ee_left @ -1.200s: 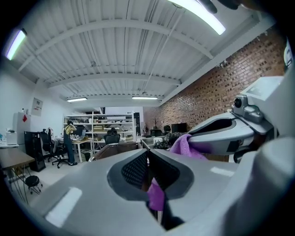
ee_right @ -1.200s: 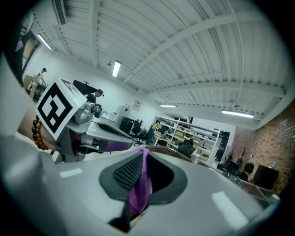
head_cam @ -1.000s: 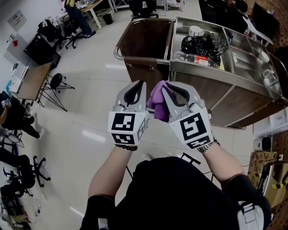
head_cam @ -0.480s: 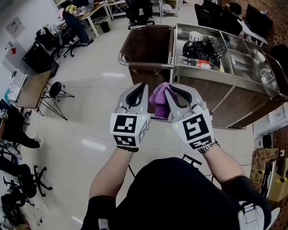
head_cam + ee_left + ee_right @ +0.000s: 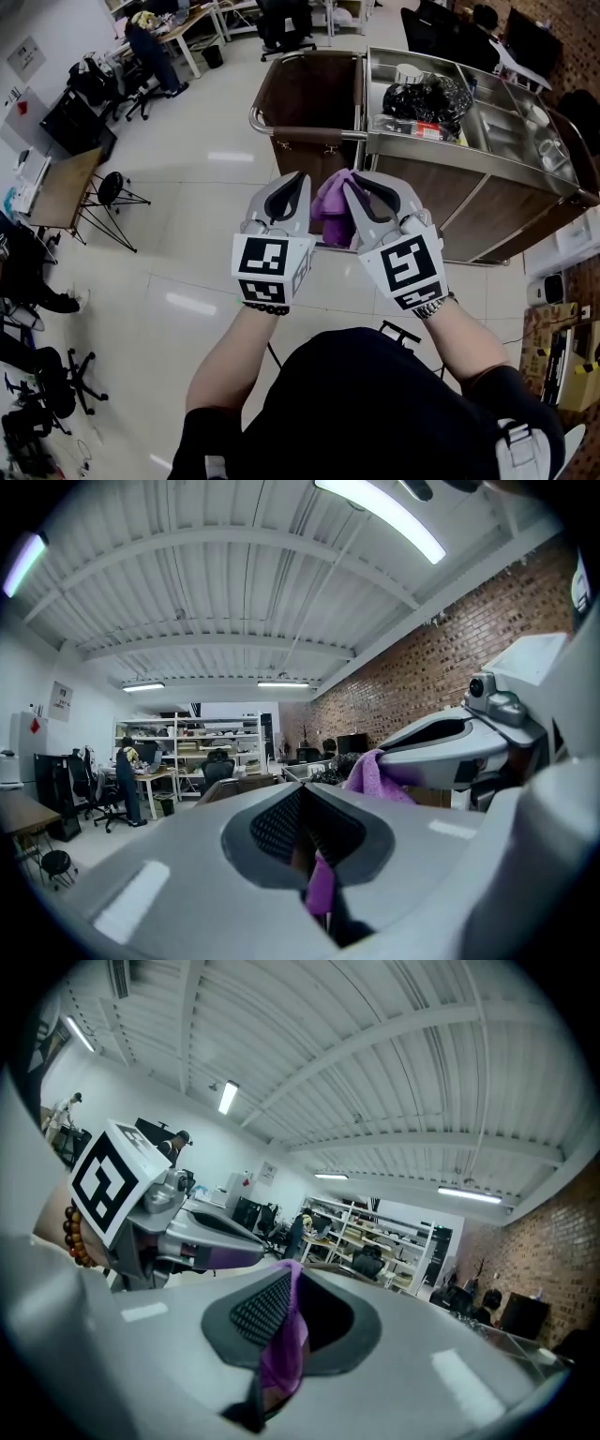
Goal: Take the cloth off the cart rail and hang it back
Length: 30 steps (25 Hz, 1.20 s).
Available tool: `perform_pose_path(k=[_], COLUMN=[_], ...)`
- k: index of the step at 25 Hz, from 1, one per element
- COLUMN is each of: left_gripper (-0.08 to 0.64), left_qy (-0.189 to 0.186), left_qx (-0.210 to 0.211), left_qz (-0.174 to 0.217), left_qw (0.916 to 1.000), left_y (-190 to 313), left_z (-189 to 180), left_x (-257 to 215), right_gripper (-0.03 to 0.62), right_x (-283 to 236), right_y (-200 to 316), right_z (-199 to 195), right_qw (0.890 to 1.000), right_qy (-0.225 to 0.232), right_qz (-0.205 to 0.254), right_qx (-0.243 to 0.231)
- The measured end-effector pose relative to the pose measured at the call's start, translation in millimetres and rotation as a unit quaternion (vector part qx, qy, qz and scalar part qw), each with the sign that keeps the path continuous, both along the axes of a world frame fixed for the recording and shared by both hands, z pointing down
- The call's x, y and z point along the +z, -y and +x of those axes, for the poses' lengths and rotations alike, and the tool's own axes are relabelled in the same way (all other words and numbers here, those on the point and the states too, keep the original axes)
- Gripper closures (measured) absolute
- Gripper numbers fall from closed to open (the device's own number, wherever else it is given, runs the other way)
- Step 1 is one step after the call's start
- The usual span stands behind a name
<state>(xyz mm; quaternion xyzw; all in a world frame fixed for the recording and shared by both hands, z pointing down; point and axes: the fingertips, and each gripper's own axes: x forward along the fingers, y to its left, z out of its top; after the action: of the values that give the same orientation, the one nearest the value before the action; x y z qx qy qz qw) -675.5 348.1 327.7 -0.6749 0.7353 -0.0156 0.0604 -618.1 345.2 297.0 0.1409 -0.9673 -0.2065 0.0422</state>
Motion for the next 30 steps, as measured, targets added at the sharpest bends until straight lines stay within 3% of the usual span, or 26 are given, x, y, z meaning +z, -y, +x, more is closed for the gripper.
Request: perform_pose_path(k=[20,30], left_gripper=[0.561,0.561], left_qy=[-0.019,-0.02], left_qx=[0.014,0.051], left_qz=[0.009,0.001], left_qw=[0.9997,0.9985], left_y=[-21.4,-19.5], left_z=[-21.5,-33.0], left_x=[0.2,3.3], right_gripper=[0.563,0.563], right_x=[-3.6,-1.7], right_y=[-16.9,-10.6], right_z=[-16.8,-27.0], right_qw=[1.0,0.998], right_qy=[0.001,0.01], right_qz=[0.0,-0.008], right_qx=[0.021,0.064])
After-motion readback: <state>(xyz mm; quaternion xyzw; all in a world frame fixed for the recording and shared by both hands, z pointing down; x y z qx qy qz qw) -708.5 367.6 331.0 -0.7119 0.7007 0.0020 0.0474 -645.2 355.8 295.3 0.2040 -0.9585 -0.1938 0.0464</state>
